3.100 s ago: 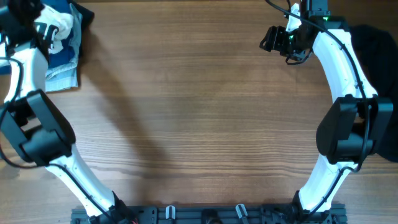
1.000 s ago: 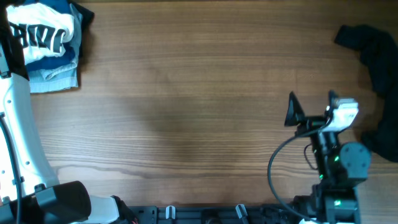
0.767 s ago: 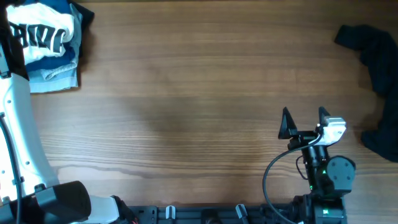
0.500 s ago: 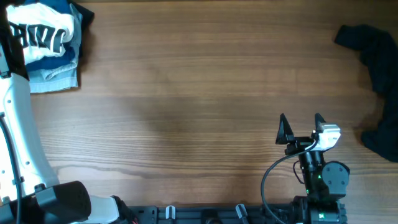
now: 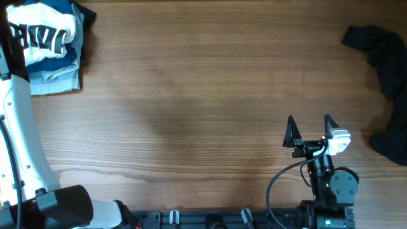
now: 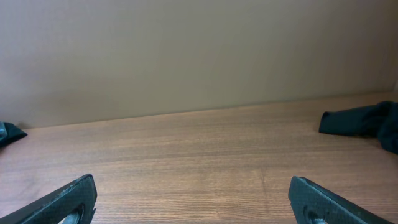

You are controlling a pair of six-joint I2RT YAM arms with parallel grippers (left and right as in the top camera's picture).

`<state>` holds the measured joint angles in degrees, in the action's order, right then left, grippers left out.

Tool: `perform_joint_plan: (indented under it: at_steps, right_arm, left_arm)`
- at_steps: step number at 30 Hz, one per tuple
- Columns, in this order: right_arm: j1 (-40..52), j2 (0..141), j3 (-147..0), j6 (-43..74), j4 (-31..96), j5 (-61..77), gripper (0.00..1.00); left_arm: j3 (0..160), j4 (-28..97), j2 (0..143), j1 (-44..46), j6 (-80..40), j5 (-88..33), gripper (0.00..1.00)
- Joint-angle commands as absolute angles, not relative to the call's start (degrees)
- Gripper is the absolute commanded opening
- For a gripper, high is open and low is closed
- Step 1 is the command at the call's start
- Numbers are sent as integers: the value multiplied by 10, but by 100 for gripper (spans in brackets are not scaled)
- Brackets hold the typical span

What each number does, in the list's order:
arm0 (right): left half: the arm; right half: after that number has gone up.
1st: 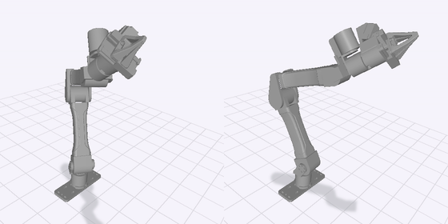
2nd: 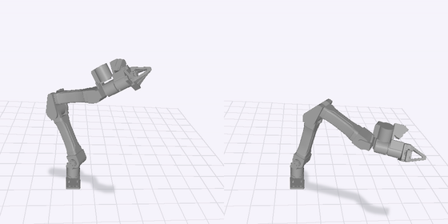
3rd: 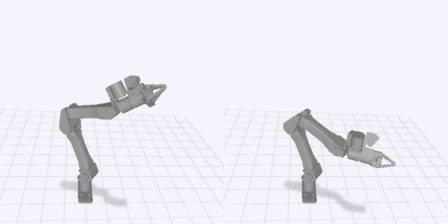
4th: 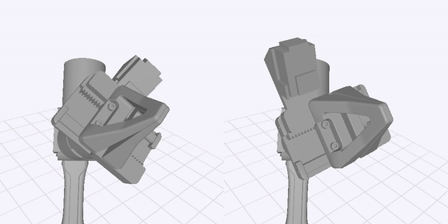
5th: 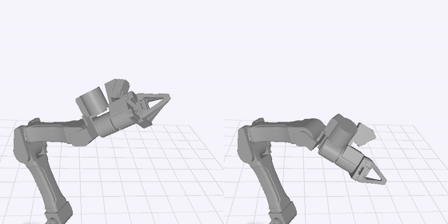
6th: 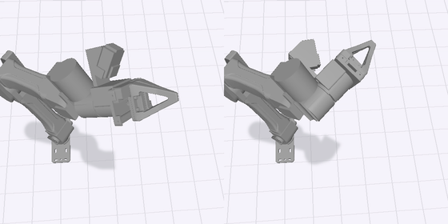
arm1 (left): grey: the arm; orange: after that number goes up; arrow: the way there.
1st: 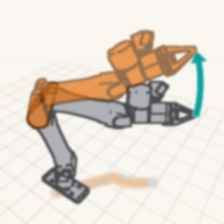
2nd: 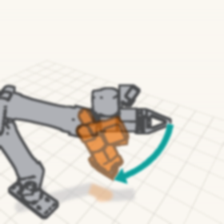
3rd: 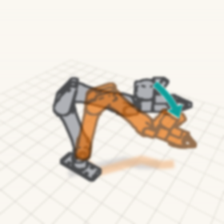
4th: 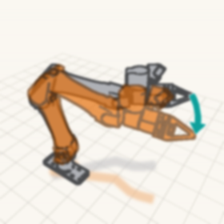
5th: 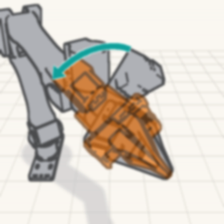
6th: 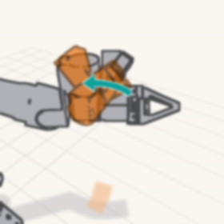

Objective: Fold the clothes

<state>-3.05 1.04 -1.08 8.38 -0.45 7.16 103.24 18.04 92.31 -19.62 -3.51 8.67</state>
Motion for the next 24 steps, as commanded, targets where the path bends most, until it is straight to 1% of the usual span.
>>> perform_joint_plan:
  at_steps: [1, 8, 10, 12, 17, 19, 21, 24]
  right_arm:
    - [-28, 3, -3, 91, -5, 62, 100]
    - [-28, 3, -3, 91, -5, 62, 100]
    - [-28, 3, -3, 91, -5, 62, 100]
    - [-28, 3, -3, 91, -5, 62, 100]
    - [-28, 3, -3, 91, -5, 62, 100]
    - [-28, 3, -3, 91, -5, 62, 100]
    - [-28, 3, -3, 91, -5, 62, 100]
    - [-28, 3, -3, 91, -5, 62, 100]
  left_arm:
    - [1030, 179, 926, -197, -34, 84, 100]
    - [1030, 183, 925, -197, -34, 84, 100]
    - [1030, 202, 919, -197, -34, 84, 100]
    - [1030, 250, 902, -197, -32, 111, 100]
    - [1030, 346, 849, -192, -32, 128, 100]
    - [1030, 442, 817, -185, -32, 150, 100]
    - [1015, 487, 785, -177, -35, 135, 100]
    - [923, 458, 715, -167, -34, 57, 100]
